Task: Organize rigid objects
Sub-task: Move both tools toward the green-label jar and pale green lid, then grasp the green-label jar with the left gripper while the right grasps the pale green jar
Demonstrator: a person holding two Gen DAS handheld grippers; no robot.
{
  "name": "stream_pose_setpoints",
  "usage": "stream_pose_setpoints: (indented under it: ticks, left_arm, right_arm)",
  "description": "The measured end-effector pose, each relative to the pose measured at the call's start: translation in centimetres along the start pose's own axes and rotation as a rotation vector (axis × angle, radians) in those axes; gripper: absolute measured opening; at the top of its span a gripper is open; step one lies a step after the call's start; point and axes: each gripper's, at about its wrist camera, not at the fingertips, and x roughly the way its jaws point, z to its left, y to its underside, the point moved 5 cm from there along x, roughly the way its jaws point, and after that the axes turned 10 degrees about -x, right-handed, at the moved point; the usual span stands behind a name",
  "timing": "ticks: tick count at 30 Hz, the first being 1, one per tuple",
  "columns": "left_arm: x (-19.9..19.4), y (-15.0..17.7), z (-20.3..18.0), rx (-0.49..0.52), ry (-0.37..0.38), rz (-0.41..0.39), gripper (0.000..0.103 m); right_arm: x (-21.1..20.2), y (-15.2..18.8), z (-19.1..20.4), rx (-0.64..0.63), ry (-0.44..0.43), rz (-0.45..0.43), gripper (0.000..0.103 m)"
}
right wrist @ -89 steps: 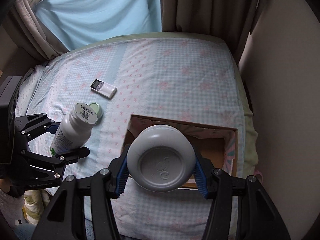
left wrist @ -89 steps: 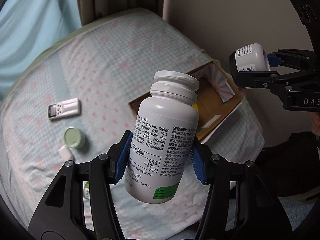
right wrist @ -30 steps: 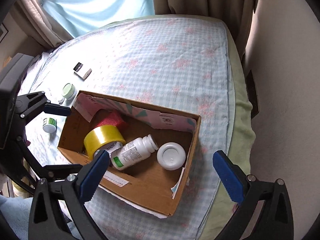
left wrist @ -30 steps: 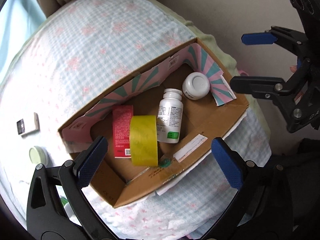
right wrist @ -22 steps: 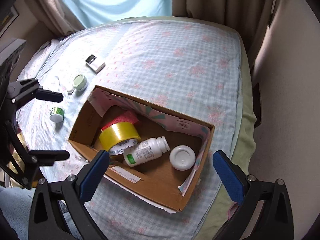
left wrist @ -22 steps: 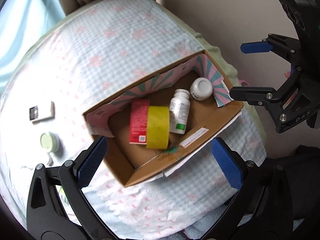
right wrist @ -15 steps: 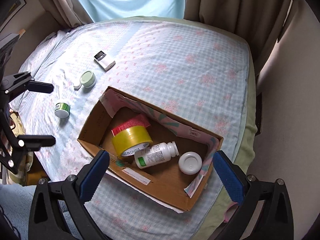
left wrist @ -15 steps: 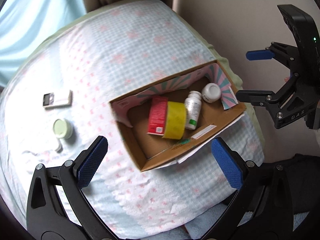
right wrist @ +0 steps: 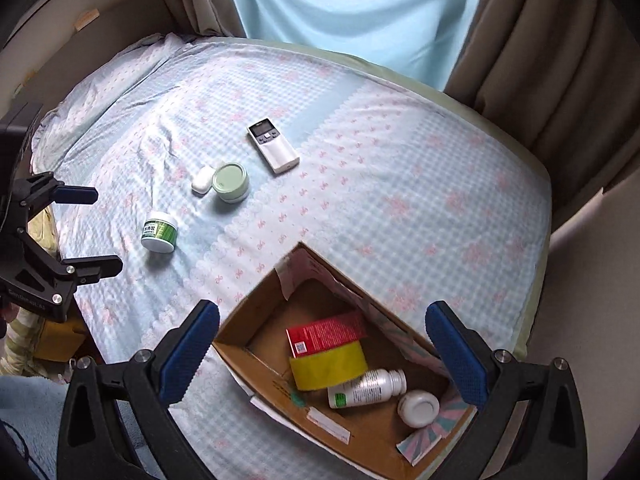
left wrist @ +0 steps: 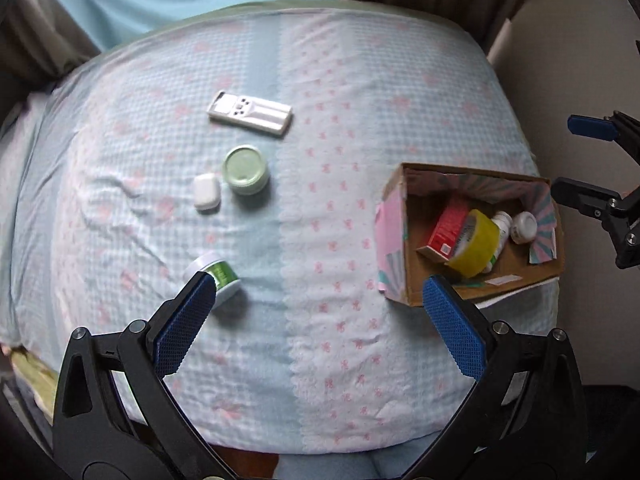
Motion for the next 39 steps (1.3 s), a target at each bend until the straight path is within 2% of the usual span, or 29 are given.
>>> stream_pose_setpoints:
  ticks: [3,7,10,13,20,28,32,34,39]
  left_arm:
    - [0.6,0.4,4.0,-0.120,-0.043,-0.012,0.103]
    - [1.8,1.3,9.3,-0.316,-0.088,-0.028,0.103]
    - [3.1,2.0,12.7,-0.450,-0.087,-0.013,0.103]
    - [4.9,2.7,14.7,-0.531,-0.078,0.012,0.103]
    - [10.5,3.4,16.8,-0.664,-0.033,0.084,0.103]
    - [16.6,4.3,18.5,-0.815,-0.011,0.157,0.103]
    - [19.2,4.1,18.7,-0.851,-0.016,0.184,0.102]
    - [20.2,4.0,18.8,-0.854,-0.020,0.197,0.099]
    - [22.2,3.7,18.5,-0.857,-0.036,0.212,0.095]
  right_arm:
    - [1.9,-2.9,1.5,0.000,-0.052,0.015,0.103]
    - [4.6,-6.3,3.5,-0.014,-0.081,0.040,0.103]
    - [6.8,-8.6,4.9,-0.025,-0.106,0.055,0.103]
    - [9.4,-10.8,5.9,-0.032,-0.133,0.080,0.103]
    - [17.5,-14.7,8.3,-0.072,-0.180,0.195,0.103]
    - [26.3,-16.8,11.6,-0.167,-0.188,0.329,0.103]
    - [30.1,-17.3,12.5,-0.209,-0.186,0.384,0.103]
    - [31.7,-17.4,12.7,-0.220,-0.187,0.407,0.103]
    - [34.4,-17.4,13.2,-0.229,-0.192,0.431,0.102]
